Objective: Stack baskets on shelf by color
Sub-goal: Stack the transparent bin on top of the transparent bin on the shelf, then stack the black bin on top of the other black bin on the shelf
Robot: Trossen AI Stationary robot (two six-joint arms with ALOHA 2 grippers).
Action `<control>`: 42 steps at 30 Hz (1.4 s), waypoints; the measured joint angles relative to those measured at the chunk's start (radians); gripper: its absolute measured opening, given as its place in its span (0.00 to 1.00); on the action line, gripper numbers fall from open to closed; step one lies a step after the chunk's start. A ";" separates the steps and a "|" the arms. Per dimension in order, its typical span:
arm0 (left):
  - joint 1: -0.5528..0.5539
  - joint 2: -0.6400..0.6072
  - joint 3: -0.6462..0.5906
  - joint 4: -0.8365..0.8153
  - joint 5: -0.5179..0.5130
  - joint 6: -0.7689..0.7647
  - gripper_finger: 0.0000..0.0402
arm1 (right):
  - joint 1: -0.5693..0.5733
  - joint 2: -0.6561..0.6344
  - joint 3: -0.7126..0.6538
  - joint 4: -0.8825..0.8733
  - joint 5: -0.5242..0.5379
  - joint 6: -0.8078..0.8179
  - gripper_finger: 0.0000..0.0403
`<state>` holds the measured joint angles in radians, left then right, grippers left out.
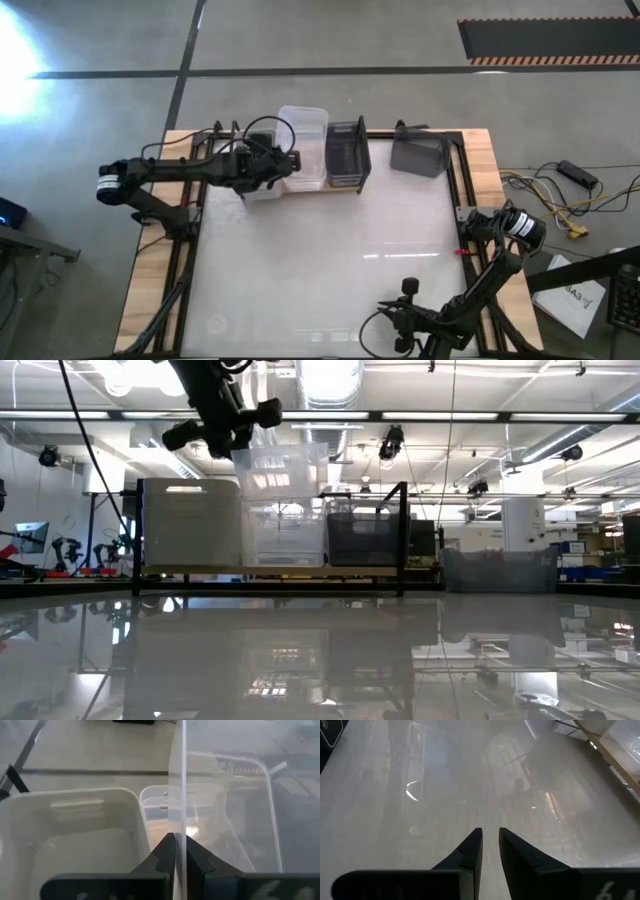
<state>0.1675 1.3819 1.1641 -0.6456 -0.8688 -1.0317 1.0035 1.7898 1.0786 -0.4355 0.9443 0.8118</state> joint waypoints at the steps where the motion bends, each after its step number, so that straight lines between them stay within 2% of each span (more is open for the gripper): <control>1: 0.003 0.000 0.000 -0.002 0.008 -0.009 0.00 | 0.000 0.000 0.000 0.000 0.000 0.000 0.14; 13: 0.015 0.005 -0.006 0.000 0.053 -0.013 0.02 | 0.000 0.000 0.000 0.002 0.000 0.000 0.14; 24: 0.023 0.005 0.002 -0.001 0.092 -0.002 0.28 | 0.000 0.000 0.000 0.006 0.000 0.000 0.14; 27: 0.023 -0.012 0.038 0.007 0.119 0.115 0.31 | 0.000 0.000 0.000 0.006 0.000 0.000 0.14; 30: 0.010 -0.031 0.088 0.053 0.191 0.344 0.31 | 0.000 0.000 0.000 0.004 0.000 -0.001 0.14; 33: -0.051 -0.037 0.129 0.095 0.284 0.545 0.29 | 0.000 0.000 0.000 0.001 0.000 0.003 0.14; 36: -0.174 -0.037 0.131 0.112 0.283 0.668 0.26 | 0.000 0.000 0.000 -0.002 0.000 0.039 0.14; 42: -0.491 0.009 0.013 0.146 0.097 0.598 0.22 | 0.009 -0.005 0.000 -0.087 -0.002 0.175 0.14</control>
<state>-0.3238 1.3904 1.1771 -0.4999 -0.7720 -0.4336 1.0121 1.7850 1.0786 -0.5222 0.9427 0.9871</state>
